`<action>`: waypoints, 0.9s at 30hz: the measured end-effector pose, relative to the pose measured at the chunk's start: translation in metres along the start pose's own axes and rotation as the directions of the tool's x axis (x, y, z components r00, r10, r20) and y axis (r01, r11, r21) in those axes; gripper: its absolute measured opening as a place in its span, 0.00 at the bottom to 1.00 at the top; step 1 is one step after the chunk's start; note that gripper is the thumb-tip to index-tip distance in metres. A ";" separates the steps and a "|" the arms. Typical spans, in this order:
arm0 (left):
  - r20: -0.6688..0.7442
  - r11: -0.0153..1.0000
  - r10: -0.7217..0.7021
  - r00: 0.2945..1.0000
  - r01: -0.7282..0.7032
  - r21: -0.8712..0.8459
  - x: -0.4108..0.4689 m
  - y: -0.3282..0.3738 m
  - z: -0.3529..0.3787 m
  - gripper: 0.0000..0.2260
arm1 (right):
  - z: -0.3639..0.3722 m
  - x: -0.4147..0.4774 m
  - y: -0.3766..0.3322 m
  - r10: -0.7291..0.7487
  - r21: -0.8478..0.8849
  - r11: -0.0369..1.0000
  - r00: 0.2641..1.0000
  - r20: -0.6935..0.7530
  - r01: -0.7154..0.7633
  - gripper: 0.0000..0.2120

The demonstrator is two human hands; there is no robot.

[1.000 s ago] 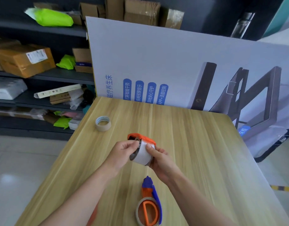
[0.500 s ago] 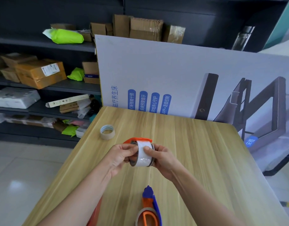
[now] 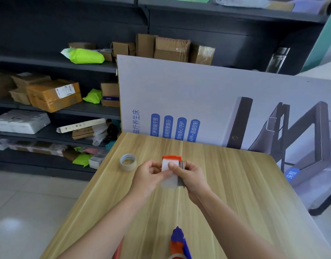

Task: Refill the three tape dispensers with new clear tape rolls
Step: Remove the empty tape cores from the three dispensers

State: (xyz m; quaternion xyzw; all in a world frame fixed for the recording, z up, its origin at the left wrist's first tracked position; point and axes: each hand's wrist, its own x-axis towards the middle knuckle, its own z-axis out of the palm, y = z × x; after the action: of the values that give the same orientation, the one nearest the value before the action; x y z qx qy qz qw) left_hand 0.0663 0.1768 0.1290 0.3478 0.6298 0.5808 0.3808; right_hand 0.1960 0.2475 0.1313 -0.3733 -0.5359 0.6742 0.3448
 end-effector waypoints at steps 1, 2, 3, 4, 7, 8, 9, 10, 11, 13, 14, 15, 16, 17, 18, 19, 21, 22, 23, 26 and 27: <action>-0.015 1.000 0.008 1.000 -0.008 0.004 0.002 0.001 0.000 0.11 | 0.003 0.001 -0.001 -0.006 -0.007 1.000 1.000 -0.008 0.006 0.20; -0.027 1.000 0.013 1.000 -0.013 -0.001 0.004 0.003 -0.001 0.09 | 0.005 0.002 -0.001 -0.005 -0.011 1.000 1.000 -0.017 0.005 0.20; -0.042 1.000 0.015 0.999 -0.015 -0.004 0.007 0.004 -0.002 0.07 | 0.008 0.003 0.000 0.003 -0.015 1.000 1.000 -0.030 -0.003 0.20; -0.061 1.000 0.017 0.998 -0.017 -0.001 0.009 0.005 -0.003 0.05 | 0.009 0.004 0.000 0.013 -0.021 1.000 0.999 -0.045 -0.014 0.21; -0.120 1.000 0.014 0.993 -0.011 0.025 0.014 0.007 -0.008 0.03 | 0.014 0.007 0.002 0.017 -0.030 0.999 0.996 -0.083 -0.020 0.20; -0.125 1.000 0.009 0.992 -0.007 0.016 0.015 0.008 -0.009 0.03 | 0.015 0.008 0.002 0.007 -0.039 0.999 0.996 -0.094 -0.011 0.20; -0.127 1.000 0.002 0.992 -0.002 0.002 0.016 0.009 -0.009 0.03 | 0.017 0.008 0.002 0.000 -0.049 0.999 0.994 -0.106 -0.005 0.20; -0.131 1.000 -0.007 0.991 0.005 -0.013 0.017 0.010 -0.010 0.04 | 0.018 0.009 0.002 -0.003 -0.057 0.998 0.993 -0.119 -0.004 0.20; -0.137 0.999 -0.019 0.990 0.014 -0.033 0.018 0.011 -0.010 0.04 | 0.019 0.009 0.002 -0.003 -0.062 0.998 0.991 -0.132 -0.005 0.19; -0.145 0.997 -0.045 0.988 0.034 -0.074 0.019 0.013 -0.011 0.03 | 0.020 0.011 0.003 0.001 -0.073 0.997 0.989 -0.151 -0.013 0.18; -0.147 0.995 -0.059 0.987 0.047 -0.085 0.019 0.012 -0.011 0.03 | 0.020 0.012 0.004 0.003 -0.084 0.996 0.987 -0.158 -0.016 0.17; -0.148 0.994 -0.074 0.986 0.061 -0.087 0.019 0.011 -0.011 0.03 | 0.020 0.013 0.004 0.005 -0.098 0.995 0.986 -0.165 -0.022 0.17; -0.150 0.994 -0.087 0.985 0.075 -0.083 0.020 0.010 -0.011 0.03 | 0.021 0.015 0.004 0.006 -0.110 0.994 0.985 -0.172 -0.026 0.17; -0.151 0.993 -0.099 0.984 0.088 -0.078 0.021 0.009 -0.012 0.03 | 0.020 0.016 0.004 0.005 -0.118 0.993 0.984 -0.180 -0.027 0.18; -0.148 0.992 -0.110 0.983 0.100 -0.076 0.022 0.008 -0.012 0.02 | 0.020 0.017 0.004 0.003 -0.125 0.992 0.982 -0.188 -0.027 0.18; -0.137 0.991 -0.117 0.984 0.107 -0.077 0.022 0.008 -0.012 0.02 | 0.019 0.018 0.003 0.003 -0.132 0.991 0.981 -0.195 -0.029 0.18; -0.112 0.992 -0.110 0.988 0.103 -0.067 0.022 0.008 -0.011 0.03 | 0.018 0.019 0.002 0.006 -0.150 0.988 0.980 -0.200 -0.036 0.18; -0.107 0.996 -0.088 0.990 0.084 -0.040 0.023 0.008 -0.011 0.04 | 0.017 0.019 0.001 0.009 -0.166 0.985 0.980 -0.199 -0.042 0.17; -0.109 0.999 -0.052 0.993 0.052 0.001 0.023 0.007 -0.011 0.05 | 0.017 0.020 -0.001 0.010 -0.187 0.981 0.979 -0.202 -0.049 0.16; -0.112 0.988 0.068 0.991 -0.052 0.144 0.023 0.007 -0.010 0.08 | 0.014 0.020 -0.004 0.002 -0.212 0.975 0.960 -0.280 -0.064 0.16; -0.102 0.980 0.097 0.990 -0.077 0.186 0.023 0.007 -0.010 0.09 | 0.014 0.021 -0.005 -0.016 -0.221 0.974 0.953 -0.302 -0.053 0.18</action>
State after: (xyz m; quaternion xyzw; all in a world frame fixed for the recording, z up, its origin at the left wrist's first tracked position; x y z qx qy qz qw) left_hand 0.0466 0.1926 0.1351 0.3756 0.6844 0.5555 0.2862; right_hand 0.1742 0.2602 0.1350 -0.5137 -0.5470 0.5470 0.3711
